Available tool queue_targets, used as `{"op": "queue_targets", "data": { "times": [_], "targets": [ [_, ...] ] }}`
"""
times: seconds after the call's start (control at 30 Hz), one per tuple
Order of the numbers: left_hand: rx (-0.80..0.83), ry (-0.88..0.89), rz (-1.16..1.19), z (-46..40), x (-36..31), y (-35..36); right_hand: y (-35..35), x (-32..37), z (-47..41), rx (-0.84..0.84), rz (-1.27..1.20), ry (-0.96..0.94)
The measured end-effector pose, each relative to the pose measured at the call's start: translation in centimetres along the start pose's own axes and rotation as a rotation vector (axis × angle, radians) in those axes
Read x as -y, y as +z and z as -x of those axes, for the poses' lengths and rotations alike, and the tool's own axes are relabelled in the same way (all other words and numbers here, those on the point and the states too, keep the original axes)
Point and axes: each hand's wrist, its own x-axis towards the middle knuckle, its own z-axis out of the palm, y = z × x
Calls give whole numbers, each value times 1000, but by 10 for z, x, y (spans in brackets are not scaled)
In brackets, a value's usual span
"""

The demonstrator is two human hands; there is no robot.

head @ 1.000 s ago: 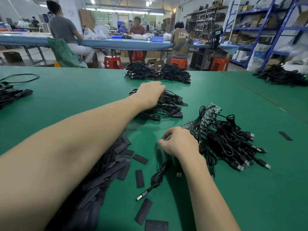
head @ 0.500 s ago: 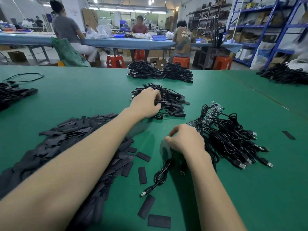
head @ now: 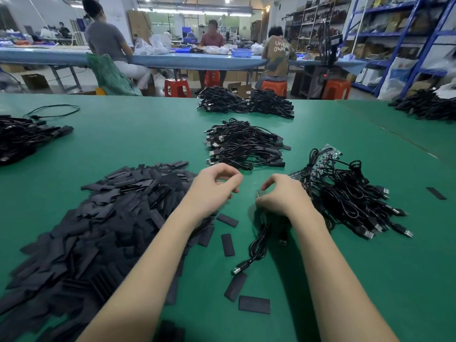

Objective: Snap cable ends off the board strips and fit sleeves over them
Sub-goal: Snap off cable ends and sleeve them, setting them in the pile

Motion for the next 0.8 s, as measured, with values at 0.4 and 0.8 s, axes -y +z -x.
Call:
{"op": "queue_targets", "data": {
  "times": [0.4,0.8],
  "targets": [
    [4,-131,256,5,1,19,-11,0,4,364,-1063,-18],
    [-17,-223,399,10,4,24,-31,-9,8,308,-619,-84]
  ]
}}
